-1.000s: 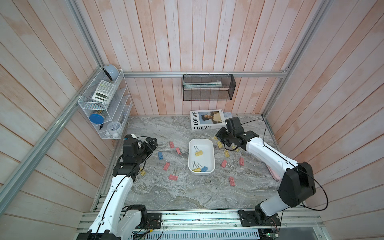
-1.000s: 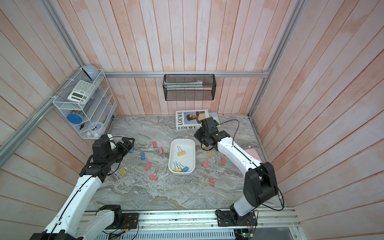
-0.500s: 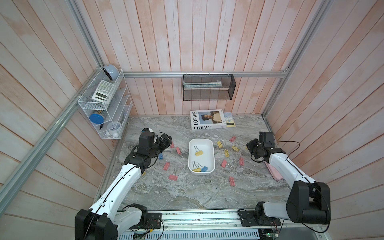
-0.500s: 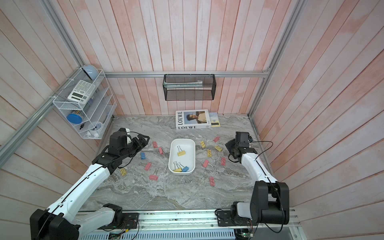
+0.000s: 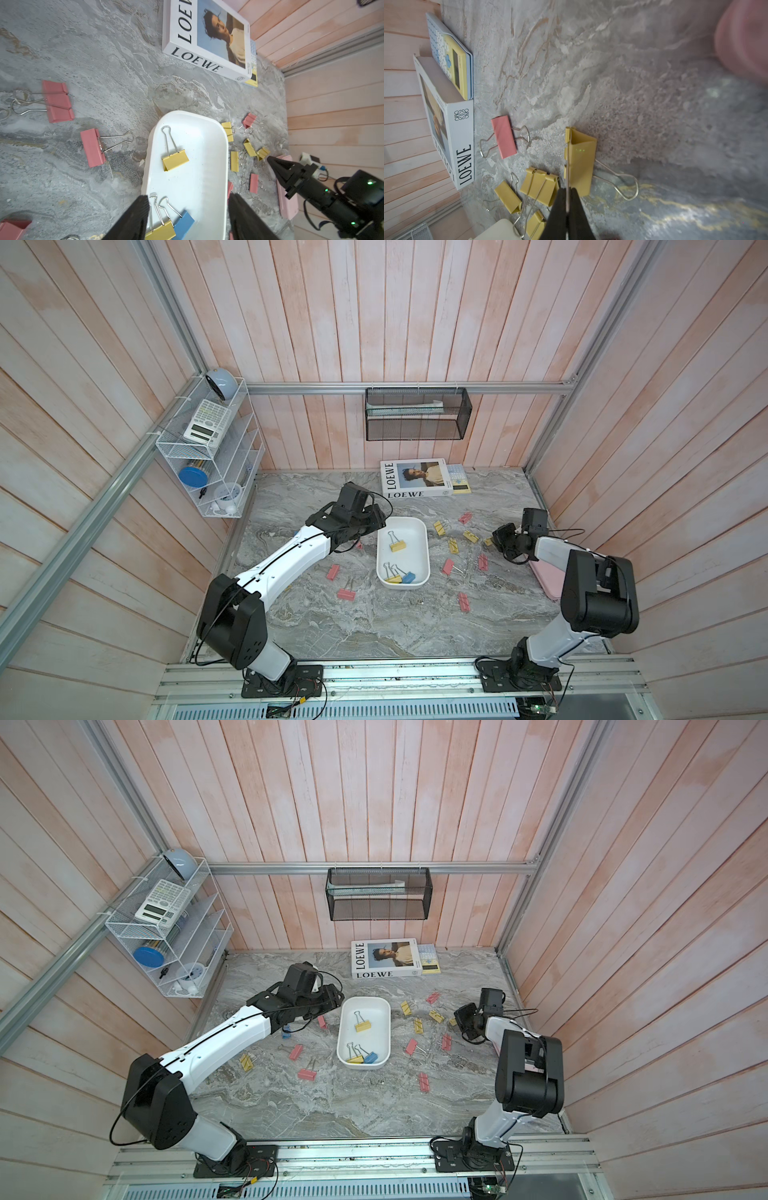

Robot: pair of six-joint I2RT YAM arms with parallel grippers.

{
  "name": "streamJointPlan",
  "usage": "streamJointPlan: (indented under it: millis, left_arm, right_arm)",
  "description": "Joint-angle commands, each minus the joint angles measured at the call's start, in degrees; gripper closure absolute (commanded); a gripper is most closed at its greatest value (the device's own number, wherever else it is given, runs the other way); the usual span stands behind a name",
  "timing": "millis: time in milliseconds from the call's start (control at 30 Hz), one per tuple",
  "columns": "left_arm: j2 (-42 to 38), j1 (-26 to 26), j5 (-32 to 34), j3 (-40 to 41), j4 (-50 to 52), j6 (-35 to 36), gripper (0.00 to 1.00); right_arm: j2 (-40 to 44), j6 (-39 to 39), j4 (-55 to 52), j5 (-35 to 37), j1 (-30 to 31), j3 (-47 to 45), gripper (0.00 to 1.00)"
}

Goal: Take out the binder clips from the storage box
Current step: Place the binder clip at the center of the board, then pick up the binder clip from the storage box.

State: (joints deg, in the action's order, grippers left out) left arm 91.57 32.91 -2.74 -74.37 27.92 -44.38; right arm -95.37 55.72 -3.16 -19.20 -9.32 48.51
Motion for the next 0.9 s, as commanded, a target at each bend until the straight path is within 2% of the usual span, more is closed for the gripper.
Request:
streamJointPlan:
  millis: [0, 133, 333, 433, 600, 667, 867]
  left_arm:
    - [5.17, 2.49, 2.71, -5.45, 5.47, 3.98, 0.47]
    - [11.76, 4.21, 4.46, -11.61, 9.86, 5.43, 0.55]
    - [20.86, 5.48, 6.41, -20.11, 15.04, 4.48, 0.74]
    - [24.66, 5.89, 7.87, -23.89, 17.58, 2.99, 0.82]
    - [30.92, 6.51, 9.58, -30.21, 21.54, 1.18, 0.85]
    - [33.42, 6.62, 10.37, -32.27, 23.09, 0.58, 0.87]
    - [38.02, 6.64, 12.63, -36.07, 25.85, -0.89, 0.90]
  right_arm:
    - [-0.36, -1.26, -0.22, -1.83, -0.18, 0.50, 0.69]
    - [2.74, -3.10, -5.09, -0.39, -0.17, 1.28, 0.52]
    - [10.97, -6.49, -11.32, 1.58, 0.57, 1.24, 0.44]
    - [15.60, -8.57, -14.25, 2.97, 1.62, 1.15, 0.34]
    - [21.53, -10.76, -18.36, 4.05, 3.39, 1.26, 0.17]
    - [23.34, -11.70, -19.88, 4.88, 4.87, 1.64, 0.04]
    - [25.92, -14.48, -22.96, 7.49, 9.75, 3.46, 0.02]
